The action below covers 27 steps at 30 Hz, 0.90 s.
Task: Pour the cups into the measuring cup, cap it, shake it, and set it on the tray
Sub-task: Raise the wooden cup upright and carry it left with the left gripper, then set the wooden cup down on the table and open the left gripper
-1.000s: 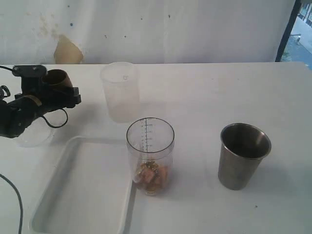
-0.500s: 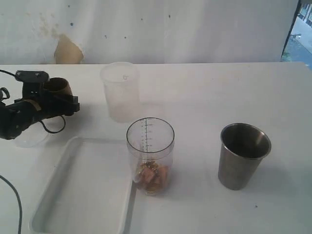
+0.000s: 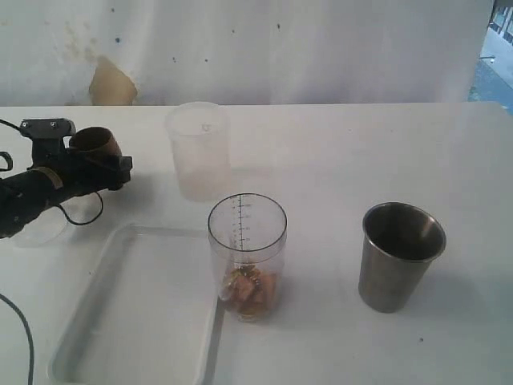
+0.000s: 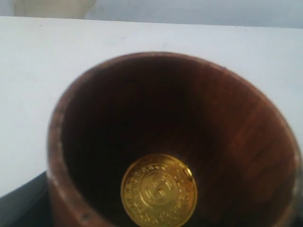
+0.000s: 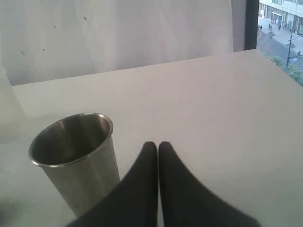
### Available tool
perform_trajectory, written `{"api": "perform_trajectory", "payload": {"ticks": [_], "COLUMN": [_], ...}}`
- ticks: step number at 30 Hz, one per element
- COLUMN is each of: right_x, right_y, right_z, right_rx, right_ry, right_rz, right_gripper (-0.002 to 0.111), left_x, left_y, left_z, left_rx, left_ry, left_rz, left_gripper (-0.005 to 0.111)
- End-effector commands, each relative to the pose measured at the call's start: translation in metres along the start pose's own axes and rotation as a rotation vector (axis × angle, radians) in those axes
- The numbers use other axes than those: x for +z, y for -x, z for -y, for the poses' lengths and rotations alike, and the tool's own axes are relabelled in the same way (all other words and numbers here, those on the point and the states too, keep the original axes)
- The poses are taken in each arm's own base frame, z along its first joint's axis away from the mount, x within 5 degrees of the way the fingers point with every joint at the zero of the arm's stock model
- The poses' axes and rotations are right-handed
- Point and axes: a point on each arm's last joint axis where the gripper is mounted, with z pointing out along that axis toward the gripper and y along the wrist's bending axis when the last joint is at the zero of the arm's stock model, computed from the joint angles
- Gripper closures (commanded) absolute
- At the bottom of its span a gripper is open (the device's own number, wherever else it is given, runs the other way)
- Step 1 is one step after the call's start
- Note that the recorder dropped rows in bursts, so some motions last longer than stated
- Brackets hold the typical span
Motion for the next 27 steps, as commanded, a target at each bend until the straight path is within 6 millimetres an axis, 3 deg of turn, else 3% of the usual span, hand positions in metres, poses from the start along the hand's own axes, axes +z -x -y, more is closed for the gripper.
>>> {"api": "perform_trajectory", "payload": {"ticks": [1,4,6,8,9,11,21,27], "right_x": [0.0,0.0,0.0,0.0,0.0,0.0,0.0,0.0], "right_y": [0.001,0.001,0.001,0.001,0.001,0.001,0.001,0.001], "right_z": [0.0,0.0,0.0,0.0,0.0,0.0,0.0,0.0], "right_rx": [-0.001,-0.001,0.009,0.016,0.016,0.016,0.016,0.016], "right_ry": [0.001,0.001,0.001,0.001,0.001,0.001,0.001,0.001], "right_rz": [0.011,0.011,0.011,0.011,0.011,0.011,0.011,0.011], "right_gripper": [0.108,0.108,0.108,0.108,0.108,0.108,0.108,0.108], "left_x": [-0.002,-0.002,-0.002,-0.002,-0.002,-0.002,-0.004,-0.019], "left_y": [0.0,-0.003,-0.004,-0.004,-0.004,-0.004,-0.002,0.031], "left_z": [0.002,0.003,0.002,0.002,0.002,0.002,0.002,0.005], "left_rx": [0.019,0.107,0.112,0.11,0.112,0.113,0.113,0.134], "left_ry": [-0.021,-0.034,-0.03,-0.03,-0.029,-0.028,-0.014,0.013], "left_rz": [0.006,-0.02,-0.032,-0.032,-0.031,-0.033,-0.061,-0.038], "left_gripper": [0.107,0.105,0.086,0.053,0.026,0.001,0.002,0.002]}}
